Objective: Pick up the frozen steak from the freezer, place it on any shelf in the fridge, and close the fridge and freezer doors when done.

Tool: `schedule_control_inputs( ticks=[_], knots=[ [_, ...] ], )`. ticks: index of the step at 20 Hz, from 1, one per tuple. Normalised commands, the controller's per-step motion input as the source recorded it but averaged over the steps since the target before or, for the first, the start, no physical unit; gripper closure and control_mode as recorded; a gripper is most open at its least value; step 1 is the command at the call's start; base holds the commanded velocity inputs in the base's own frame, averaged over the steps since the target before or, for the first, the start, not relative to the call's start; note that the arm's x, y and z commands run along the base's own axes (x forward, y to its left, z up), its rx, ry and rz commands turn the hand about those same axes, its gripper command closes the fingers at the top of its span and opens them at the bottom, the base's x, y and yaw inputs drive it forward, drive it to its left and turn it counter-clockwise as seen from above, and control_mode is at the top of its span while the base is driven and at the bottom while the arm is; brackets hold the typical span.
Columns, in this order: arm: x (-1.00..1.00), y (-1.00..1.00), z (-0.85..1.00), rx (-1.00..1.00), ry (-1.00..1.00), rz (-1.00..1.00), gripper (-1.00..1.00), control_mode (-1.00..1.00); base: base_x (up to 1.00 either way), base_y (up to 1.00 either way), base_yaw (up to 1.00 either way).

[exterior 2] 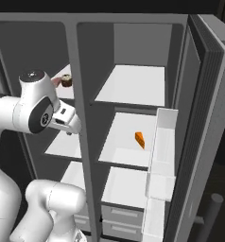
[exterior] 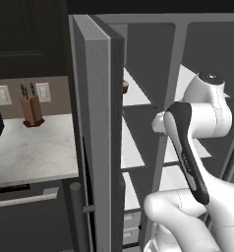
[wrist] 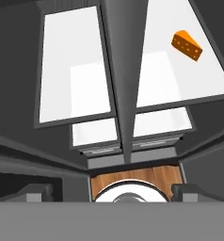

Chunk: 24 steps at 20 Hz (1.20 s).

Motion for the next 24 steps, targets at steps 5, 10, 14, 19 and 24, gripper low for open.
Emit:
schedule_control_inputs(
  ticks=[5,10,14,19,24],
  knots=[
    [0.27,0.07,0.2,0.0,-0.01,0.0,-1.0,-1.0,0.0,0.0,0.0],
    [0.0,0.46,0.49,0.01,-0.15,0.0,-1.0,-1.0,0.0,0.0,0.0],
    [0.0,0.29,0.39,0.05,-0.11,0.0,-1.0,-1.0,0.0,0.0,0.0],
    [0.16,0.05,0.26,0.13,-0.03,0.0,-1.0,-1.0,0.0,0.0,0.0],
    [0.25,0.05,0.06,0.18,0.0,0.01,-1.0,-1.0,0.0,0.0,0.0]
  ],
)
